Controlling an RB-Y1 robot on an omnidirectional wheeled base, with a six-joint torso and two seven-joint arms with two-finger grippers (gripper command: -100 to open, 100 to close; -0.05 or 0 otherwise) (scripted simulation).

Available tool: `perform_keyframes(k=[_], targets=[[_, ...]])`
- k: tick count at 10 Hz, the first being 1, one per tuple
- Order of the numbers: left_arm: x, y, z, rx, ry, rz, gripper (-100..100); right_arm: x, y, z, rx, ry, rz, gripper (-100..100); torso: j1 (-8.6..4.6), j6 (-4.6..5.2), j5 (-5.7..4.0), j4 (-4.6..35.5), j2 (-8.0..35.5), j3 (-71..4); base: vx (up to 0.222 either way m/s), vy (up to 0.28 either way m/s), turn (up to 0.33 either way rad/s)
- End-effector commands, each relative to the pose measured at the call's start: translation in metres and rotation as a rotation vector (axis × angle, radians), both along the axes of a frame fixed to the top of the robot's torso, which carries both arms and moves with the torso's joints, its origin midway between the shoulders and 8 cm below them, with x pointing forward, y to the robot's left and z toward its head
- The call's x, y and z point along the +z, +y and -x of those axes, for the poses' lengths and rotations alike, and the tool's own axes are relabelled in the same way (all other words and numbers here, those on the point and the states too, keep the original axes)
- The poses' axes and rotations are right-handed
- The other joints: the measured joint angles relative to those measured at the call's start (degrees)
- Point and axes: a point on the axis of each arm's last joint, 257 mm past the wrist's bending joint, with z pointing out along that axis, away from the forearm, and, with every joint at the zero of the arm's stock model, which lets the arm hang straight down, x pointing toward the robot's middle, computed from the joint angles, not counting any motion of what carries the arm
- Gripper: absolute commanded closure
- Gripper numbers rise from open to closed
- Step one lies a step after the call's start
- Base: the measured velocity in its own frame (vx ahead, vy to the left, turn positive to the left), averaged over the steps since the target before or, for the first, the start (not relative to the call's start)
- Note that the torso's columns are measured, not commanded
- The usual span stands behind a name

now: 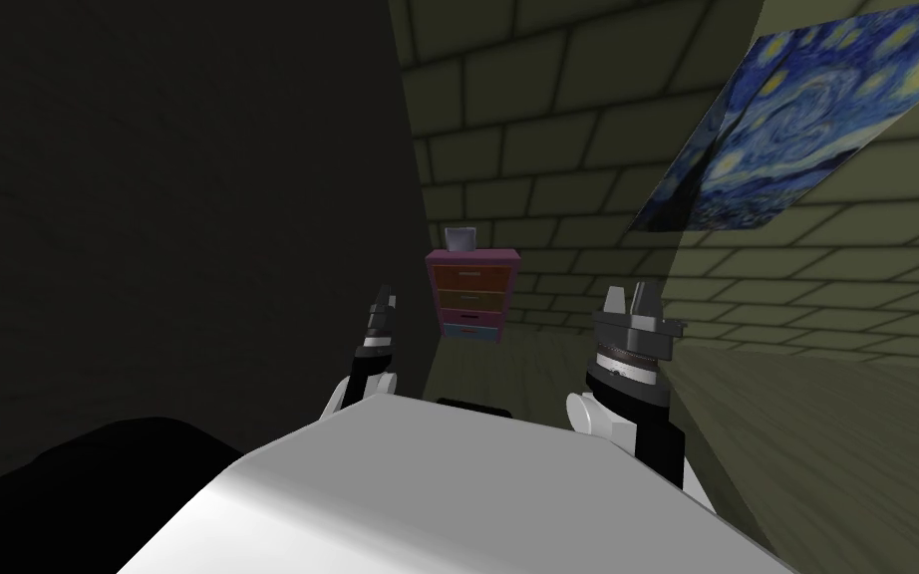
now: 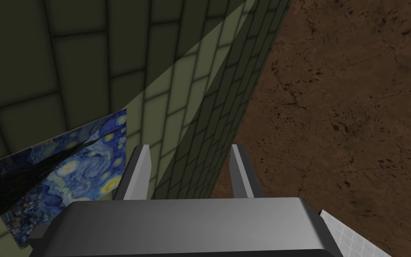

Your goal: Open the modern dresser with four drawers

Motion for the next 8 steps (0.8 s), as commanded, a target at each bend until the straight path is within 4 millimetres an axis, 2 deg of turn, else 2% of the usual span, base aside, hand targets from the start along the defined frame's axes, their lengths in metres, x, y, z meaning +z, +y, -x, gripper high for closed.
perform_keyframes(k=[1,4,5,6,8], targets=[[0.000,0.000,0.000,0.000,0.000,0.000,0,0.000,0.000,0.000,0.000,0.000,0.000,0,0.00,0.00,0.00,4.2,4.2,-8.4,0.000,0.000,0.000],[0.000,0.000,0.000,0.000,0.000,0.000,0,0.000,0.000,0.000,0.000,0.000,0.000,0,0.00,0.00,0.00,16.9,16.9,-33.8,0.000,0.000,0.000],[-0.004,-0.003,-0.003,-0.020,0.010,-0.030,-100,0.000,0.000,0.000,0.000,0.000,0.000,0,0.00,0.00,0.00,21.1,21.2,-42.3,0.020,-0.001,0.002],[-0.008,-0.005,-0.005,-0.033,0.018,-0.049,-100,0.000,0.000,0.000,0.000,0.000,0.000,0,0.02,0.00,0.01,23.0,23.1,-46.2,0.035,-0.016,0.003],[-0.019,-0.007,-0.012,-0.058,0.035,-0.080,-100,0.000,0.000,0.000,0.000,0.001,0.000,0,-0.04,0.00,-0.01,23.7,23.7,-47.7,0.060,-0.024,0.004]])
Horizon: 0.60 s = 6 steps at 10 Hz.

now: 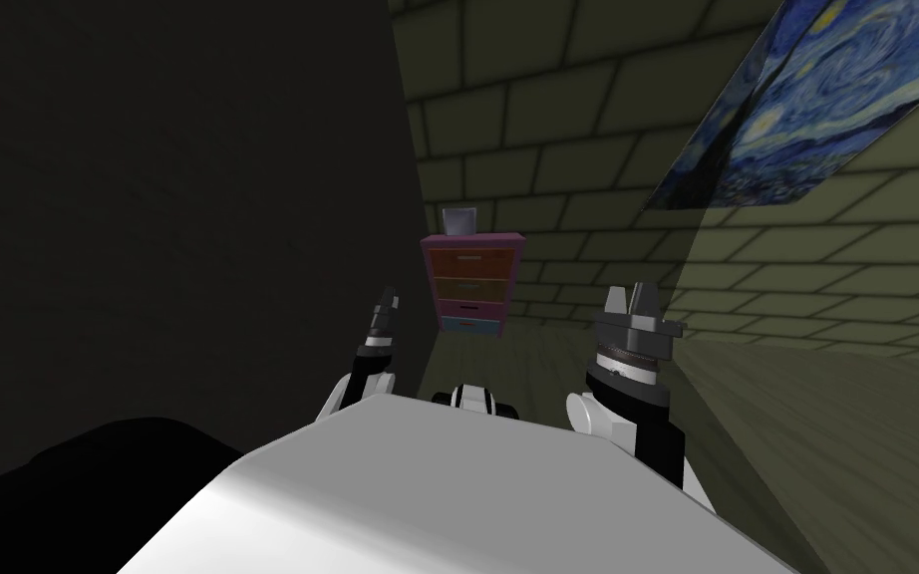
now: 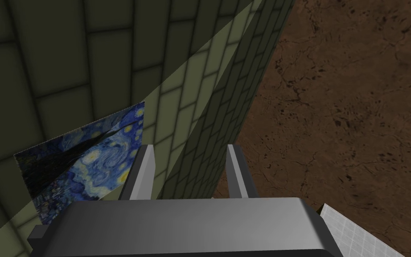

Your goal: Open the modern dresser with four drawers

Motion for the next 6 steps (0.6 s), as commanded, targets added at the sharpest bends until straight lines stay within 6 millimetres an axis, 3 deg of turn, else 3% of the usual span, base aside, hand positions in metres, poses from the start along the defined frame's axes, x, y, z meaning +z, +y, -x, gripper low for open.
perform_keyframes(k=[1,6], targets=[[-0.015,-0.003,-0.008,-0.030,0.023,-0.036,-100,0.000,0.000,0.000,0.000,0.000,0.000,0,0.02,0.00,0.00,0.1,0.1,0.0,0.081,-0.026,0.006],[-0.044,-0.003,-0.023,-0.059,0.049,-0.048,-100,0.000,0.000,0.000,0.000,0.000,0.000,0,0.10,0.00,0.03,0.1,0.3,0.1,0.081,-0.029,0.005]])
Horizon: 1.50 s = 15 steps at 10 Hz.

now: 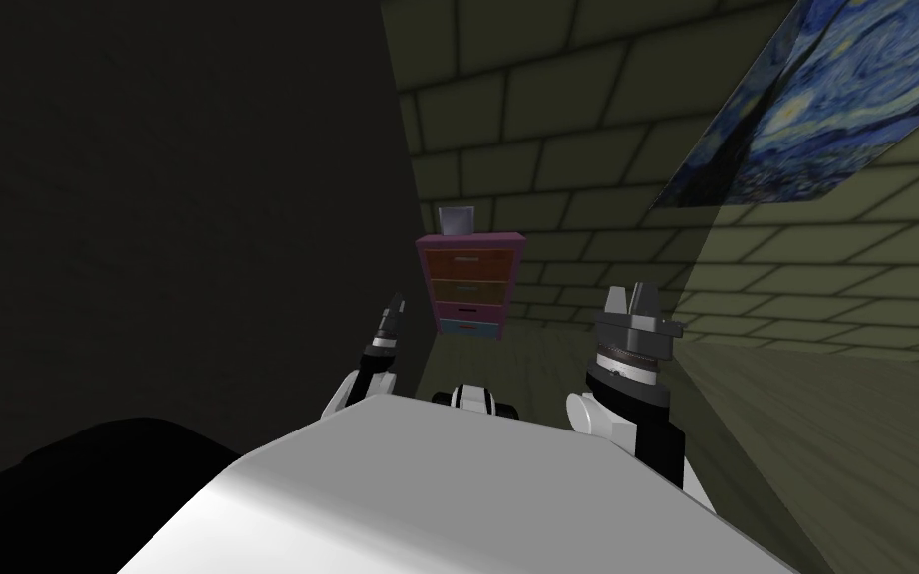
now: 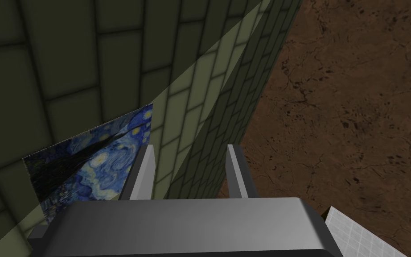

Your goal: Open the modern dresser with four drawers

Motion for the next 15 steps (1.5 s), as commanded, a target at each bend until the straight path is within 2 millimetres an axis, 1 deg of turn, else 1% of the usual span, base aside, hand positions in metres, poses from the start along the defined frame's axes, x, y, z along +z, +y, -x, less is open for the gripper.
perform_keyframes(k=[1,6,7,8,9,10,13,15], targets=[[-0.018,0.000,-0.010,-0.015,0.010,0.001,-100,0.000,0.000,0.000,0.000,0.000,0.000,0,-0.06,0.00,-0.02,0.0,-0.1,-0.1,0.115,-0.048,0.009],[-0.049,0.001,-0.022,-0.026,0.042,0.015,-100,0.000,0.000,0.000,0.000,0.000,0.000,0,-0.08,-0.01,-0.03,0.0,0.0,0.0,0.085,-0.030,0.006],[-0.053,0.000,-0.026,-0.034,0.037,0.018,-100,0.000,0.000,0.000,0.000,0.000,0.000,0,-0.03,0.00,-0.01,0.0,0.0,0.0,0.116,-0.027,0.007],[-0.062,0.002,-0.027,-0.030,0.056,0.021,-100,0.000,0.000,0.000,0.000,0.000,0.000,0,-0.04,0.00,-0.01,-0.1,-0.2,-0.1,0.092,-0.019,0.004],[-0.062,0.000,-0.029,-0.038,0.044,0.023,-100,0.000,0.000,0.000,0.000,0.000,0.000,0,-0.02,-0.01,-0.01,0.0,-0.1,-0.1,0.077,-0.032,0.005],[-0.072,0.002,-0.030,-0.034,0.064,0.026,-100,0.000,0.000,0.000,0.000,0.000,0.000,0,-0.09,0.00,-0.02,0.0,-0.1,0.0,0.062,-0.036,0.003],[-0.085,-0.001,-0.037,-0.047,0.066,0.034,-100,0.000,0.000,0.000,0.000,0.000,0.000,0,-0.04,0.00,-0.02,0.0,-0.1,-0.1,0.081,-0.031,0.006],[-0.097,-0.001,-0.041,-0.051,0.081,0.040,-100,0.000,0.000,0.000,0.000,0.000,0.000,0,-0.03,-0.01,-0.01,0.0,-0.1,-0.1,0.072,-0.025,0.004]])
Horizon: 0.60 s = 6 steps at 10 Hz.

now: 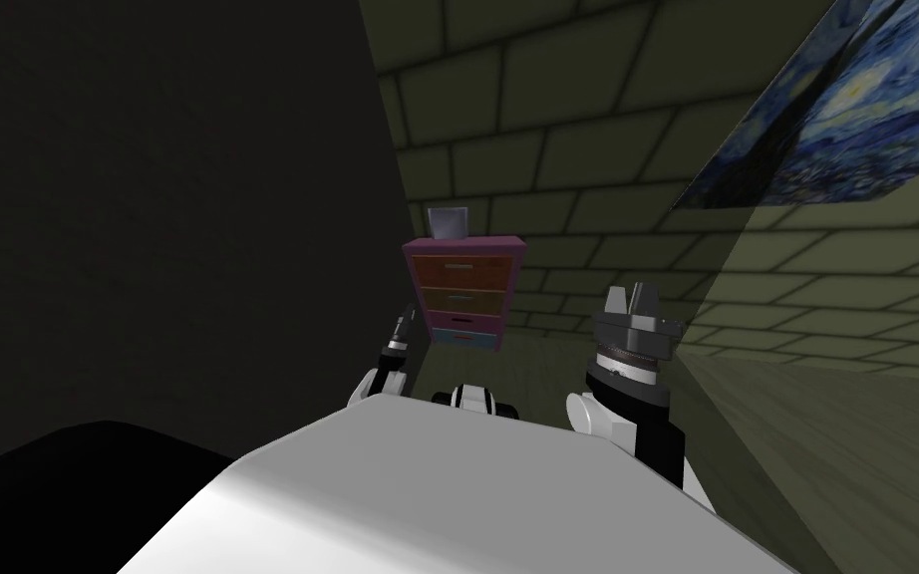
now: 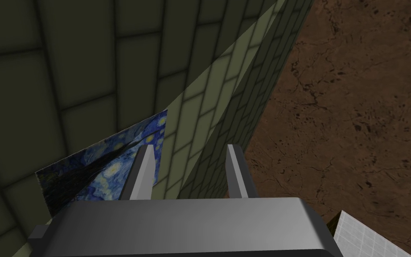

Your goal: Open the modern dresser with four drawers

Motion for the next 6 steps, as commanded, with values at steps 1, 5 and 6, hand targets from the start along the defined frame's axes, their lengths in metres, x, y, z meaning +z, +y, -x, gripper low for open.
perform_keyframes(k=[1,5,6], targets=[[-0.016,0.000,-0.003,-0.004,0.018,0.007,-100,0.000,0.000,0.000,0.000,0.000,0.000,0,-0.03,0.00,0.00,0.0,0.0,0.0,0.071,-0.030,0.004],[-0.038,-0.001,-0.010,-0.013,0.043,0.018,-100,0.000,0.000,0.000,0.000,0.000,0.000,0,-0.10,0.01,-0.02,0.0,0.0,0.0,0.077,-0.036,0.005],[-0.042,-0.003,-0.013,-0.021,0.039,0.021,-100,0.000,0.000,0.000,0.000,0.000,0.000,0,-0.02,0.00,-0.01,0.0,0.0,0.0,0.071,-0.022,0.007]])
